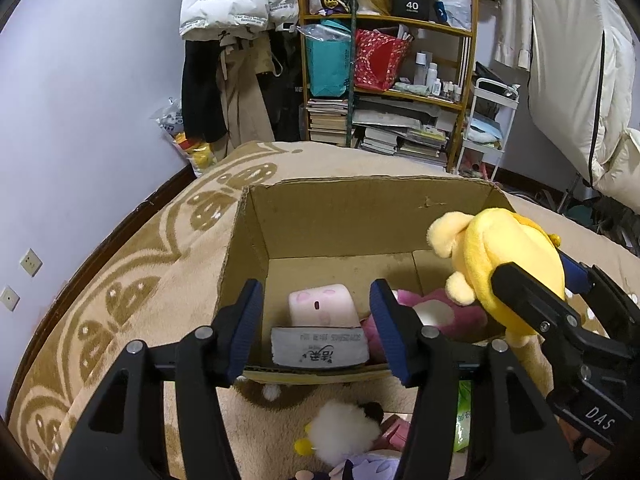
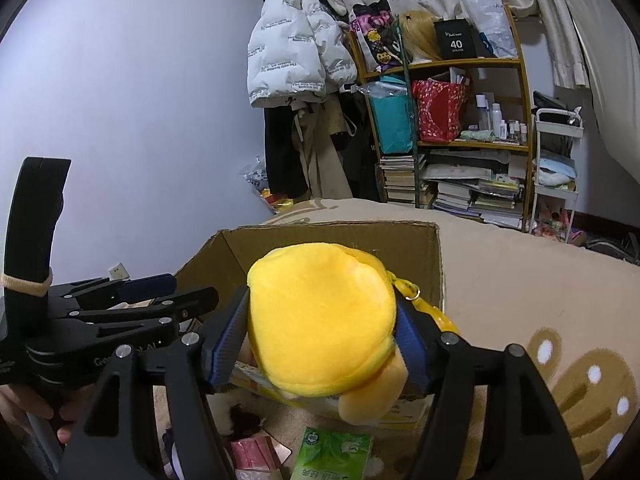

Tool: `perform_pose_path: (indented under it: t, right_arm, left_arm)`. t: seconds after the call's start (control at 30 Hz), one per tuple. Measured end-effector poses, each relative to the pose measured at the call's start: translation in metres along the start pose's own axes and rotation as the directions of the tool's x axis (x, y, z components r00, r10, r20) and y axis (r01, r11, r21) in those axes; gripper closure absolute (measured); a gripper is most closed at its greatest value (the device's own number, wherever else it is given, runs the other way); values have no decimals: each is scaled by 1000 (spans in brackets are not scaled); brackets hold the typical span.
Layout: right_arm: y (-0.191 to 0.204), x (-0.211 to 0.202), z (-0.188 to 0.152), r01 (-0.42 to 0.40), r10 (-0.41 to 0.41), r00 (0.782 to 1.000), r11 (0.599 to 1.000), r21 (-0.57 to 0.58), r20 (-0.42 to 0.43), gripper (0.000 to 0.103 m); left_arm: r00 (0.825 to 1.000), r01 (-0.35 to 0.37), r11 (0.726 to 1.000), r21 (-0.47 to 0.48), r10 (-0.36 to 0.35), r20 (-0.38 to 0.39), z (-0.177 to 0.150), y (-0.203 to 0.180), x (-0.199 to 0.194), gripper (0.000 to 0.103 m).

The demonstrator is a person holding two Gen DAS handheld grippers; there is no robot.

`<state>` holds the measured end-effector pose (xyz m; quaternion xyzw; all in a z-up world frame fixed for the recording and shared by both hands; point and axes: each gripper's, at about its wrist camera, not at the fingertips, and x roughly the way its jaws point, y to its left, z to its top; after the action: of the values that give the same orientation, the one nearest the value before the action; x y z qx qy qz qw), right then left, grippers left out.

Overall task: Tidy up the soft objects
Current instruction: 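Open both tools to drop the tissue pack and duck into the box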

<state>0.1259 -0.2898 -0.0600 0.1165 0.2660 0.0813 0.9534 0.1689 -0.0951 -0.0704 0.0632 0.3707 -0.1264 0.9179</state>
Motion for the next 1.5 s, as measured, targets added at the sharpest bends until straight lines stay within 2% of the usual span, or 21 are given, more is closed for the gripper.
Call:
perform_pose_path:
  t: [0.13, 0.23, 0.37, 0.4, 0.47, 0.57, 0.87, 1.17, 1.5]
  right_arm:
    - [-4, -2, 0, -7, 7, 1000, 1000, 18, 2, 26]
    - [-3, -5, 2, -5, 5, 1000, 1000, 13, 5, 24]
    - [1, -10, 3, -23, 23, 1000, 1000, 7, 5, 23]
    - [2, -11, 3, -21, 21, 1000, 1000, 3, 4, 20]
    - [5, -16, 2, -20, 20, 1000, 1000, 5, 10, 14]
    - [8, -25, 3, -19, 19, 1000, 1000, 9, 16, 12]
    - [17, -59, -1, -5, 5, 1000, 999, 33, 14, 0]
    - [17, -87, -14, 31, -29, 999, 998, 52, -45, 0]
    - [25, -82, -32, 41, -32, 990, 997, 61, -135, 0]
  left_arm:
    - [1000, -8, 1000, -18, 8, -16, 1, 5, -2, 47]
    - [999, -22, 999, -23, 21, -30, 2, 9, -6, 22]
    - [999, -39, 999, -25, 38, -27, 2, 12, -15, 21]
    - [999, -40, 999, -29, 40, -30, 2, 13, -17, 20]
    - [998, -44, 998, -39, 43, -34, 0, 16, -23, 15]
    - [998, -59, 997, -40, 58, -26, -4, 18, -34, 10]
    - [997, -57, 995, -84, 51, -65, -23, 27, -66, 9]
    - [996, -49, 995, -86, 41, -83, -42, 22, -92, 4]
    - [991, -52, 996, -77, 42, -126, -62, 12, -96, 4]
